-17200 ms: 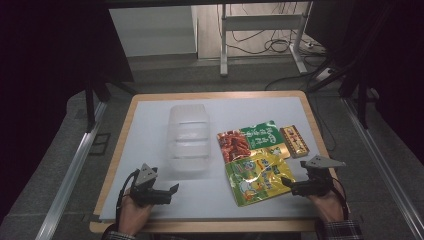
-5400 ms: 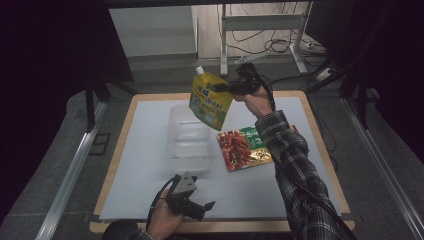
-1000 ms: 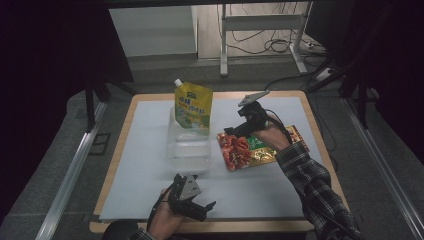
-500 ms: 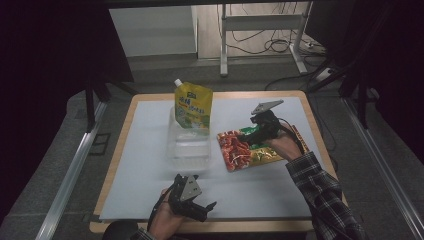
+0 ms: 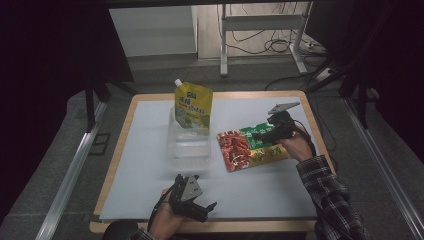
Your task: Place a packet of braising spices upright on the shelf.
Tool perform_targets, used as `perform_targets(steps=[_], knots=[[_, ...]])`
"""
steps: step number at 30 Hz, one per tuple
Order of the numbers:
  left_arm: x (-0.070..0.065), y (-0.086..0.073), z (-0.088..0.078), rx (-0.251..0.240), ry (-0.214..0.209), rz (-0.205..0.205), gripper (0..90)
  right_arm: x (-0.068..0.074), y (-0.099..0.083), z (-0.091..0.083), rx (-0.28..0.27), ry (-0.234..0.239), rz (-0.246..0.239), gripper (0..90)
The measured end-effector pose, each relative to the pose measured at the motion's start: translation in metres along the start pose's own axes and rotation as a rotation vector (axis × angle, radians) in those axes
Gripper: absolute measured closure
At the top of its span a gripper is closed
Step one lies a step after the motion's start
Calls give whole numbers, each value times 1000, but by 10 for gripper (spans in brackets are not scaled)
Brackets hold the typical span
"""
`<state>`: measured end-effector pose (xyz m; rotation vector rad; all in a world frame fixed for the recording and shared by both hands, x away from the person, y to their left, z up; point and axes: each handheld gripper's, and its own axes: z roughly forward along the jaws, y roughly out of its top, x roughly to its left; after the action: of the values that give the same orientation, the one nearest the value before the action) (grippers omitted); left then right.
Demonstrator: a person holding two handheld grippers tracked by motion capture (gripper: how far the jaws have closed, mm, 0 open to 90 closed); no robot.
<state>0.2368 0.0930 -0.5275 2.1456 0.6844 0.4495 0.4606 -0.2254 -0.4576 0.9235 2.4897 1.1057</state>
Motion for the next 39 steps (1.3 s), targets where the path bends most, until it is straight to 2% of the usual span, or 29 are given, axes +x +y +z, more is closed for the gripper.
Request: perform_targets(steps=[9, 19, 28, 35, 39], knots=[[-1, 0, 1, 5, -4, 5, 1, -31, -12, 11, 29, -23, 67, 55], [0, 0, 1, 5, -5, 5, 1, -55, -14, 27, 80, -36, 129, 58], [0, -1, 1, 9, -6, 5, 2, -67, -18, 43, 152, -37, 208, 58], [-1, -1, 1, 13, -8, 11, 2, -70, -20, 48, 184, -44, 243, 58], [-1, 0, 2, 14, -9, 15, 2, -69, -21, 50, 203, -9, 266, 58]])
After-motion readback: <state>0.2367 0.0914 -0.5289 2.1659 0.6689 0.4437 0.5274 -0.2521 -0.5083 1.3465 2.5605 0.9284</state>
